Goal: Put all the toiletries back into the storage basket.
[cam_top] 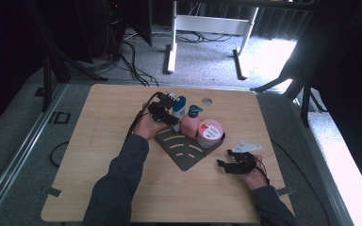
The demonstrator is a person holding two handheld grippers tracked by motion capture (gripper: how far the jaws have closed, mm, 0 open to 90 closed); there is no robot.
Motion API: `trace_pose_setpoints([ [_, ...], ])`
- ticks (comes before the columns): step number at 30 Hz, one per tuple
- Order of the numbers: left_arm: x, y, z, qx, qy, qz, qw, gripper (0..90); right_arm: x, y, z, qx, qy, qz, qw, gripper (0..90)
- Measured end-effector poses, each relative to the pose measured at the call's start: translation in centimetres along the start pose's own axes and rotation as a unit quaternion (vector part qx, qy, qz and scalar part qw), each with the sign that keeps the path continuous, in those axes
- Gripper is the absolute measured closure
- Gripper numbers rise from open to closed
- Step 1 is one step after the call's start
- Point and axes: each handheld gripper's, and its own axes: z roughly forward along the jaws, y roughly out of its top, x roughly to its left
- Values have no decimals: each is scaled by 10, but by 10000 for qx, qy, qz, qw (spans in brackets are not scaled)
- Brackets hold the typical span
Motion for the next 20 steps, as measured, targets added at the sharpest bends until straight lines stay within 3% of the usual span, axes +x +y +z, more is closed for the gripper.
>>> trace_pose_setpoints([
  [6,5,-9,-15,-399,18,-172,9991,409,0,0,0,2,-4,6,10000,324],
  [9,8,-13,-18,-450,49,-209,9988,407,0,0,0,1,-6,9,10000,324],
  [13,15,-22,-25,-715,182,-373,9966,421,0,0,0,2,-5,9,10000,325],
  [20,22,-31,-27,-732,294,-495,9957,387,0,0,0,2,-1,6,10000,325],
])
